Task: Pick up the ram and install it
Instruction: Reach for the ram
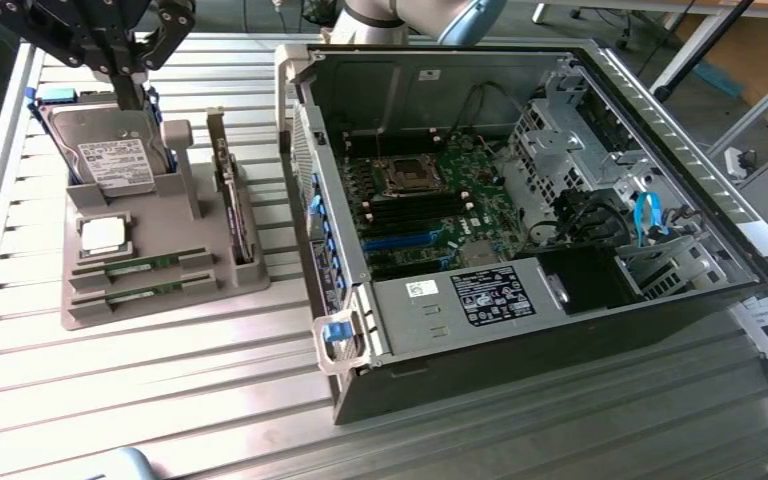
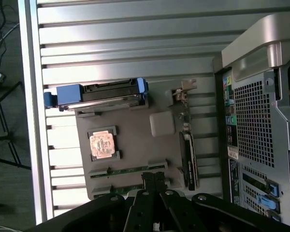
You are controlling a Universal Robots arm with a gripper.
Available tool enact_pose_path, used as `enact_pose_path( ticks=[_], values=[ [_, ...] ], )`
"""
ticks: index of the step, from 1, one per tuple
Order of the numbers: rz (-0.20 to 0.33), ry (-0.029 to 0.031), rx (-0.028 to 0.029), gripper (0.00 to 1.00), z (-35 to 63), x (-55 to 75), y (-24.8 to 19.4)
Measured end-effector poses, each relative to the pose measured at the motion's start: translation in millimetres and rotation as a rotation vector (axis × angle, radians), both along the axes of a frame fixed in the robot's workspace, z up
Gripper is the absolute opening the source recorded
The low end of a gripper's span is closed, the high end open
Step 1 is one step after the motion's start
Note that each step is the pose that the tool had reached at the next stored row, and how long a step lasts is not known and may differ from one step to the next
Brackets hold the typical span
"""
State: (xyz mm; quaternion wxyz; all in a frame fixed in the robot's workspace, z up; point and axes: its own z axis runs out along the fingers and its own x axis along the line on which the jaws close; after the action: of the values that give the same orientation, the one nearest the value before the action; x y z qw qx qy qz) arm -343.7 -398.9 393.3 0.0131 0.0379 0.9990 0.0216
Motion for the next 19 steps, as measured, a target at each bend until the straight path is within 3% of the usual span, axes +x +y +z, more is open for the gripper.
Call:
enact_pose_path(
  ticks=[19],
  values=[
    [0.0,0.0,0.0001,0.11,0.0,-14.5,0.0]
  ],
)
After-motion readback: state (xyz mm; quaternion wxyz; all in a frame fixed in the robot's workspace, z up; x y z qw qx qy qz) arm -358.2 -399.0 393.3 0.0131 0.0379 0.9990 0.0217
